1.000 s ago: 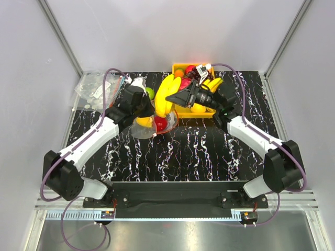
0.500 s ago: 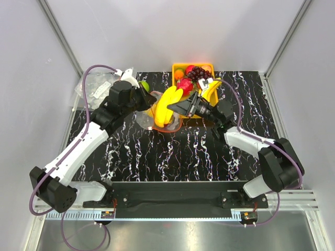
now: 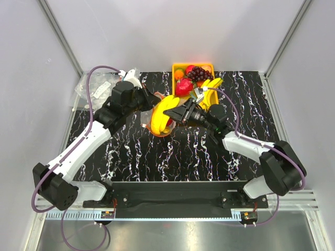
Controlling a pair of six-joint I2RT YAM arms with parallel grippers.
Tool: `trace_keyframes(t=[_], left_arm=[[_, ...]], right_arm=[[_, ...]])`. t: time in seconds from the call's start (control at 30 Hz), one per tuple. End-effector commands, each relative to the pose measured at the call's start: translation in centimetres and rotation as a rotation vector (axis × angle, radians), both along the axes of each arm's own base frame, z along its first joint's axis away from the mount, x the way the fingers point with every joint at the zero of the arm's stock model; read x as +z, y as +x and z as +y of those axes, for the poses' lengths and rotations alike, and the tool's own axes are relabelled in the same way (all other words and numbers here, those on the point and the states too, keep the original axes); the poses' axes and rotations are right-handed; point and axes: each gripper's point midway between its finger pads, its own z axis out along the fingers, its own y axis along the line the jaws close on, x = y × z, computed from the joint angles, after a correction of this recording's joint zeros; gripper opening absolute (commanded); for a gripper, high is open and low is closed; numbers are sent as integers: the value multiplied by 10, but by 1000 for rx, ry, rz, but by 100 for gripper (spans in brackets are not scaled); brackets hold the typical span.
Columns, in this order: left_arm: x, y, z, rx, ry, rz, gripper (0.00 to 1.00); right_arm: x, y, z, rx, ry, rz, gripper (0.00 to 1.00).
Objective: Place the food in the zip-top bag and seal the zipper
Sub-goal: Place the fake fruit in the zipper food storage bag.
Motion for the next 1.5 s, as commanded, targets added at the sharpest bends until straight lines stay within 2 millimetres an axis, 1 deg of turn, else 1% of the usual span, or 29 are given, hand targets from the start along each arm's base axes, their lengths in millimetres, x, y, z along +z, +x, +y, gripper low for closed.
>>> trace_keyframes(t=[0.0,0.03,0.07,0.1,0.17,0.2,0.27,0.33,0.4,0.47,0.53,0.57,0.63,0.67,0.7,0.73,0.77,0.8,0.83,0.87,0.9,1.0,1.07,1.1,1.23,1.27,1.3,1.43,1.47], left_arm=[[20,-8,-18,-70,-73,-36,0],[23,-9,-19,-76,-84,-41,0],[23,-11,-21,-85,-90,-37,0],[24,-13,-24,-93,-99,-33,0],[26,-18,-28,-109,-112,-26,0],[25,-21,-30,-118,-110,-24,0],[24,-25,-35,-131,-109,-17,0],[23,-30,-39,-144,-106,-16,0],[18,-30,-40,-143,-87,-11,0],[14,-28,-38,-130,-59,-16,0],[2,-26,-34,-113,-20,1,0],[-2,-25,-32,-107,-2,2,0],[-11,-23,-30,-99,17,5,0],[-20,-24,-29,-101,29,15,0],[-27,-24,-28,-101,38,21,0],[-29,-24,-29,-102,38,14,0],[-45,-25,-28,-104,56,35,0],[-52,-25,-29,-110,64,36,0],[-54,-22,-31,-112,58,22,0],[-69,-20,-31,-111,67,33,0],[-77,-22,-31,-118,78,50,0],[-87,-22,-37,-141,74,67,0],[-87,-23,-38,-146,67,66,0],[-85,-25,-38,-151,60,67,0],[-75,-28,-37,-148,43,66,0],[-70,-28,-38,-149,37,63,0],[-70,-29,-36,-145,43,70,0],[-58,-27,-38,-141,24,67,0],[-50,-26,-40,-141,5,60,0]], right_arm=[[9,-3,1,-67,-68,-64,28],[6,2,-1,-105,-96,-64,28],[-1,1,0,-108,-131,-61,28],[-1,1,0,-121,-161,-97,28],[-10,3,1,-156,-223,-101,28],[-12,3,0,-169,-266,-150,28],[-22,8,-3,-221,-349,-177,29],[-30,12,-5,-243,-391,-165,29],[-35,12,-4,-229,-432,-180,30],[-31,6,-2,-204,-446,-218,31],[-24,3,-5,-204,-442,-251,31],[-14,-1,-10,-215,-433,-282,32],[-5,-3,-18,-243,-430,-300,32],[0,-5,-20,-246,-424,-313,32],[12,-10,-23,-250,-399,-327,32],[15,-11,-25,-258,-389,-322,31],[21,-13,-27,-260,-369,-325,30],[31,-18,-30,-268,-325,-319,29],[32,-18,-34,-293,-293,-309,24],[39,-20,-39,-320,-236,-269,22],[40,-22,-40,-320,-206,-253,20],[41,-24,-45,-337,-145,-192,18],[35,-24,-47,-343,-137,-161,17],[37,-25,-49,-351,-125,-161,18],[20,-22,-53,-377,-165,-139,17],[16,-24,-53,-372,-151,-133,17],[15,-25,-53,-365,-143,-128,17],[18,-32,-47,-317,-82,-134,17],[18,-32,-46,-315,-65,-128,17]])
